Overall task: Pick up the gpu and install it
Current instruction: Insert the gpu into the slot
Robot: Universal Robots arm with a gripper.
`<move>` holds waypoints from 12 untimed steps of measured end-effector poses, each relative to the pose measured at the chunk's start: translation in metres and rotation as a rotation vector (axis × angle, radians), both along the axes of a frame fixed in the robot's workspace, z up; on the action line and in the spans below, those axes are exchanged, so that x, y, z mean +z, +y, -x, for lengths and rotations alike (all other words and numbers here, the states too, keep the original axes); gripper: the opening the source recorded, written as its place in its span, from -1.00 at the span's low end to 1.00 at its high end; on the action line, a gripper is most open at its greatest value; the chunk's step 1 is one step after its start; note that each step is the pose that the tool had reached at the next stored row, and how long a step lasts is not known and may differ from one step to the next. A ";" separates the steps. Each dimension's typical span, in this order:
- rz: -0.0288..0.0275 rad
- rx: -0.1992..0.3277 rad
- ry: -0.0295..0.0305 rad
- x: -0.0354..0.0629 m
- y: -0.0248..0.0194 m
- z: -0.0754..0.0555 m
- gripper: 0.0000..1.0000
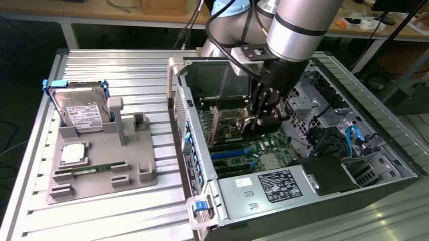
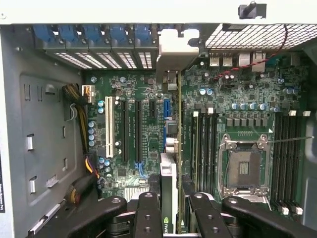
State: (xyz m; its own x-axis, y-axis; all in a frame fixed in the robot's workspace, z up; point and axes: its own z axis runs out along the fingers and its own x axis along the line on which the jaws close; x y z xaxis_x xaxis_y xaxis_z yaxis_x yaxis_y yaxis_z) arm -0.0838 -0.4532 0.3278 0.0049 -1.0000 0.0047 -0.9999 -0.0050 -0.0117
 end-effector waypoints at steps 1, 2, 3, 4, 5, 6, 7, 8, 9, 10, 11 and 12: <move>0.0001 0.000 0.0000 -0.0018 -0.0004 0.000 -0.47; 0.0001 0.000 -0.0001 -0.0043 -0.0007 0.000 -0.47; 0.0001 0.000 -0.0001 -0.0078 -0.0009 0.000 -0.47; 0.0001 0.000 -0.0001 -0.0097 -0.0009 0.000 -0.47; 0.0001 0.000 -0.0001 -0.0115 -0.0009 0.000 -0.47; 0.0001 0.000 -0.0001 -0.0134 -0.0009 0.000 -0.47; 0.0002 0.000 -0.0001 -0.0150 -0.0009 0.000 -0.47; 0.0001 0.000 0.0000 -0.0169 -0.0009 0.000 -0.47; 0.0001 0.000 -0.0001 -0.0189 -0.0009 0.000 -0.47; 0.0000 0.000 -0.0001 -0.0207 -0.0009 0.000 -0.47; 0.0001 0.000 -0.0001 -0.0224 -0.0009 0.001 -0.47; 0.0000 0.000 -0.0001 -0.0243 -0.0009 0.003 -0.47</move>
